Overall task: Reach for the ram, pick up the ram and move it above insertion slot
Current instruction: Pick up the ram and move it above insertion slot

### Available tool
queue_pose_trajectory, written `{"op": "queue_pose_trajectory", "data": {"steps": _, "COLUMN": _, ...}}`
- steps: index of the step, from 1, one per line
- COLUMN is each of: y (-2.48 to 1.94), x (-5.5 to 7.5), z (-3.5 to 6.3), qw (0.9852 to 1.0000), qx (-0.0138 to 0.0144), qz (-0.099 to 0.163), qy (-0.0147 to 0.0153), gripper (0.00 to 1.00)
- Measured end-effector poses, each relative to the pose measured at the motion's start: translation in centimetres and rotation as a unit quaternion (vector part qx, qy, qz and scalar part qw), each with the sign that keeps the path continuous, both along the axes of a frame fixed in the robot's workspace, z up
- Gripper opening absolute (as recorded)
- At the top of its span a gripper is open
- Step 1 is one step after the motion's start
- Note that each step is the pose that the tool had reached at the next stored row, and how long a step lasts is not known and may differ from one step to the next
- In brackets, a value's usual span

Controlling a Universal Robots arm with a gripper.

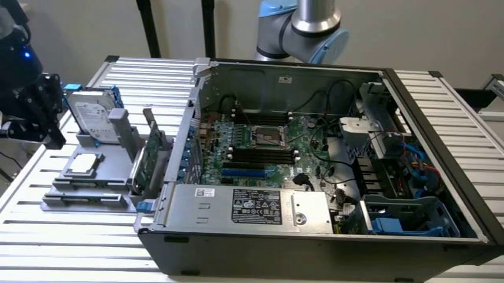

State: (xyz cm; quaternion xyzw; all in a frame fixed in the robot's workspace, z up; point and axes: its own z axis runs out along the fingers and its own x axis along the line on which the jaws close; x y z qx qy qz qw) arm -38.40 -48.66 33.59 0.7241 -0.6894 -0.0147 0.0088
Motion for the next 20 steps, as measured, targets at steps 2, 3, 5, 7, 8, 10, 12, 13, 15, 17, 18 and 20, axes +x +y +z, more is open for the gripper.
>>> {"op": "queue_pose_trajectory", "data": {"steps": 2, "y": -0.03, "x": 0.0, "z": -0.02, "qw": 1.0, "qx": 0.0001, "qz": 0.0, "qy": 0.0, "gripper": 0.24}}
{"op": "queue_pose_trajectory", "data": {"steps": 3, "y": -0.05, "x": 0.0, "z": -0.06, "qw": 1.0, "qx": 0.0001, "qz": 0.0, "qy": -0.0001, "gripper": 0.3}}
{"op": "queue_pose_trajectory", "data": {"steps": 5, "y": -0.12, "x": 0.0, "z": -0.32, "qw": 1.0, "qx": 0.0, "qz": 0.0, "qy": 0.0, "gripper": 0.36}}
{"op": "queue_pose_trajectory", "data": {"steps": 7, "y": -0.23, "x": 0.0, "z": -0.68, "qw": 1.0, "qx": 0.0, "qz": 0.0, "qy": 0.0001, "gripper": 0.36}}
{"op": "queue_pose_trajectory", "data": {"steps": 8, "y": -0.28, "x": 0.0, "z": -0.85, "qw": 1.0, "qx": 0.0, "qz": -0.001, "qy": 0.0001, "gripper": 0.36}}
{"op": "queue_pose_trajectory", "data": {"steps": 10, "y": -0.38, "x": 0.0, "z": -1.23, "qw": 1.0, "qx": 0.0, "qz": -0.001, "qy": 0.0, "gripper": 0.36}}
{"op": "queue_pose_trajectory", "data": {"steps": 12, "y": -0.47, "x": 0.0, "z": -1.59, "qw": 1.0, "qx": 0.0, "qz": -0.002, "qy": 0.0, "gripper": 0.36}}
{"op": "queue_pose_trajectory", "data": {"steps": 13, "y": -0.51, "x": 0.0, "z": -1.77, "qw": 1.0, "qx": 0.0, "qz": -0.002, "qy": 0.0, "gripper": 0.36}}
{"op": "queue_pose_trajectory", "data": {"steps": 15, "y": -0.59, "x": 0.0, "z": -2.13, "qw": 1.0, "qx": 0.0, "qz": -0.003, "qy": 0.0, "gripper": 0.36}}
{"op": "queue_pose_trajectory", "data": {"steps": 17, "y": -0.62, "x": 0.0, "z": -2.49, "qw": 1.0, "qx": 0.0, "qz": -0.003, "qy": 0.0, "gripper": 0.36}}
{"op": "queue_pose_trajectory", "data": {"steps": 18, "y": -0.64, "x": 0.0, "z": -2.68, "qw": 1.0, "qx": 0.0, "qz": -0.004, "qy": 0.0, "gripper": 0.36}}
{"op": "queue_pose_trajectory", "data": {"steps": 20, "y": -0.66, "x": 0.0, "z": -3.05, "qw": 1.0, "qx": 0.0003, "qz": -0.006, "qy": 0.0, "gripper": 0.36}}
